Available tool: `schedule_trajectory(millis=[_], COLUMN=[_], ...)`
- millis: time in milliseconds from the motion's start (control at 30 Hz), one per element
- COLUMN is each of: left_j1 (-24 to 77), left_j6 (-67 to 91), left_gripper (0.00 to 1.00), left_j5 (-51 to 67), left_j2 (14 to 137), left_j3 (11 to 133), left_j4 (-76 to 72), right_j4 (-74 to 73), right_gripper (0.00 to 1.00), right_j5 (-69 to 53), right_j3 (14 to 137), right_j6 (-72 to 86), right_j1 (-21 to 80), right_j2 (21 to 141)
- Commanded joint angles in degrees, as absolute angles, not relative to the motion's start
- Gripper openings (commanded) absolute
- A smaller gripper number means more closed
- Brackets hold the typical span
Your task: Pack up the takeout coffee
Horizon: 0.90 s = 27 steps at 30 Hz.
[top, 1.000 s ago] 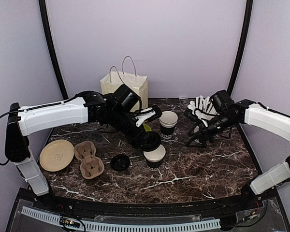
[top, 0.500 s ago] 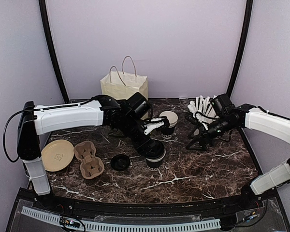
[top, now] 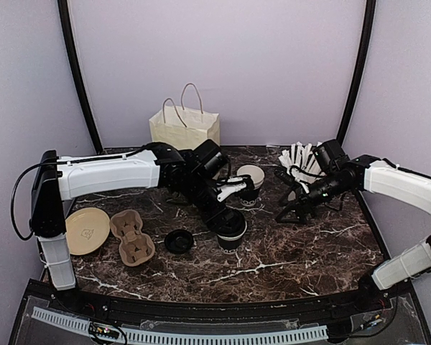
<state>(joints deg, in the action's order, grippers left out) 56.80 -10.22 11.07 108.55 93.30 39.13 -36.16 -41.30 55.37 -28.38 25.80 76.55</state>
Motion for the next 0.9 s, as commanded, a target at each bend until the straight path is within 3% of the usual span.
schedule_trajectory(millis=[0,867], left_j1=[57.04,59.37], left_j6=[-11.27,-12.33], left_gripper=[0.68,0.69], left_j5=[11.23,9.79], left_j2=[109.67,108.99], left_j3=[95.21,97.62], left_j4=[39.73,40.94], right_j4=[-34.85,-34.68], right_gripper=[0.79,0.79], right_j5=[-42.47,-43.07], right_j3=[54.75,54.93], right_j6=[-28.04,-27.77], right_j1=[25.49,25.49], right_j2=[75.33,76.46])
